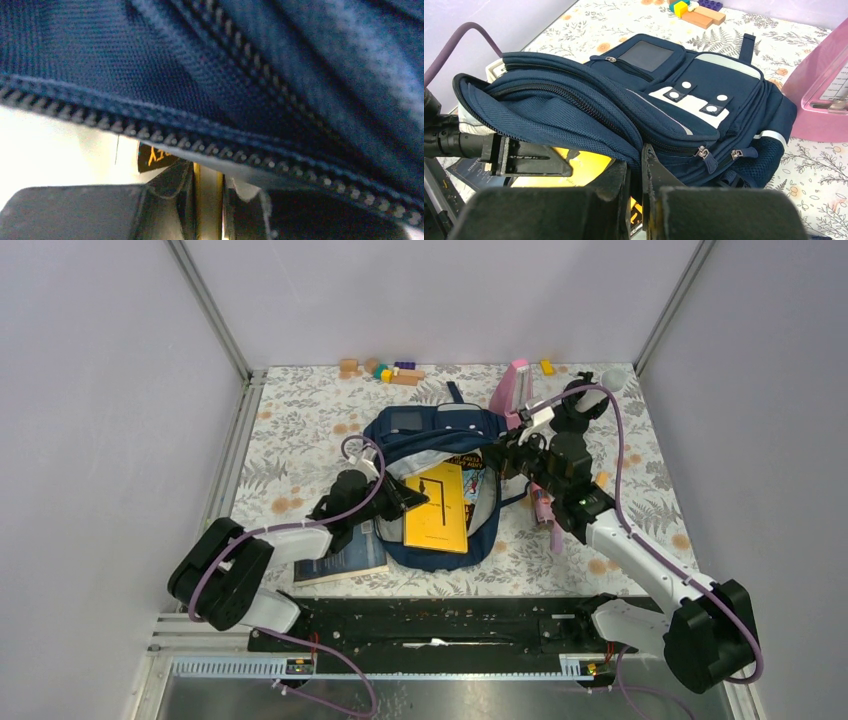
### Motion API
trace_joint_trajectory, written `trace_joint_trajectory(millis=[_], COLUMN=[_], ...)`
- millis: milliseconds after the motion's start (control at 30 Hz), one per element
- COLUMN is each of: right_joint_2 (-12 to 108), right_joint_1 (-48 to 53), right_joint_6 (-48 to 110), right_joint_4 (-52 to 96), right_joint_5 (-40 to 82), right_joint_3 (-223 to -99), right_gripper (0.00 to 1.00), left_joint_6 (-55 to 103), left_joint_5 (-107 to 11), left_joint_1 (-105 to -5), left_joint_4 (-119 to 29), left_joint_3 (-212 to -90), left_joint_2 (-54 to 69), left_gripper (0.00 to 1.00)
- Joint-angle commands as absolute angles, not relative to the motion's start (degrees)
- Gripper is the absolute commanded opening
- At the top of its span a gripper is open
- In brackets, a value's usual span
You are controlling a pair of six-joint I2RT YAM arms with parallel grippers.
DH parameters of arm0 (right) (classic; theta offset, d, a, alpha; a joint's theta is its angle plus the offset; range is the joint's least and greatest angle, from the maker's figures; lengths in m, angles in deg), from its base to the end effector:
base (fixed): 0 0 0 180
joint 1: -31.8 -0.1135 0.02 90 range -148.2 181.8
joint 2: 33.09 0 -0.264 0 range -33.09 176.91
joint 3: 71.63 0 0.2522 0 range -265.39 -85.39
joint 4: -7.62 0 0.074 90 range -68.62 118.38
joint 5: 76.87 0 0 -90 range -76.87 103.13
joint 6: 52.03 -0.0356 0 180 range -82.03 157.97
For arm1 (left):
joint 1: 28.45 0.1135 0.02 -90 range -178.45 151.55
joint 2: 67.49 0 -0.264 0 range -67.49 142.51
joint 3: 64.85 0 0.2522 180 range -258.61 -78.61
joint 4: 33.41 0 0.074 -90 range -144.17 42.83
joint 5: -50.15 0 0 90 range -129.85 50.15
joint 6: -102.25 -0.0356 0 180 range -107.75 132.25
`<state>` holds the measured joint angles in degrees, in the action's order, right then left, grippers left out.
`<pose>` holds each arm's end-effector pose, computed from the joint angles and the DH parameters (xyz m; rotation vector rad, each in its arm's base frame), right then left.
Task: Pack the student bag
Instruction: Place the book in the student bag.
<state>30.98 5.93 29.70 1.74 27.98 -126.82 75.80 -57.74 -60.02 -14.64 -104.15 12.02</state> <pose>0.2318 0.1225 0.3063 -0.4542 1.5999 0.6654 0.2200 -0.1480 0.1708 -0.3770 2.1679 -1.3330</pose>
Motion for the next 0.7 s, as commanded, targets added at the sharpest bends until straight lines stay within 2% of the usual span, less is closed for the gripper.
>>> trace_joint_trajectory(millis=[0, 233, 533, 600, 667], right_joint_2=[27.8, 27.8, 28.7, 28.7, 28.6], right_joint_1=[4.0, 3.0, 2.5, 2.4, 2.4], right_joint_6=[28.3, 30.0, 30.3, 30.5, 30.7], right_joint_4=[-5.9, -5.1, -5.5, -5.4, -5.4], right_joint_5=[27.0, 26.1, 26.4, 26.3, 26.2], right_joint_3=[-127.5, -126.8, -126.1, -126.0, -125.7], right_gripper=[0.0, 0.0, 0.0, 0.0, 0.0], left_joint_6=[73.8, 70.1, 66.4, 64.4, 61.4], left_joint_5=[-53.4, -49.8, -51.4, -50.5, -48.7], left_joint_1=[-59.9, -58.7, -58.1, -58.1, -58.1], left_joint_4=[-3.0, -6.5, -6.5, -9.1, -13.8], left_joint_3=[-109.2, -113.0, -117.8, -118.1, -118.8], left_joint_2=[14.0, 11.9, 19.1, 18.9, 17.6], left_gripper=[0.0, 0.0, 0.0, 0.04, 0.14])
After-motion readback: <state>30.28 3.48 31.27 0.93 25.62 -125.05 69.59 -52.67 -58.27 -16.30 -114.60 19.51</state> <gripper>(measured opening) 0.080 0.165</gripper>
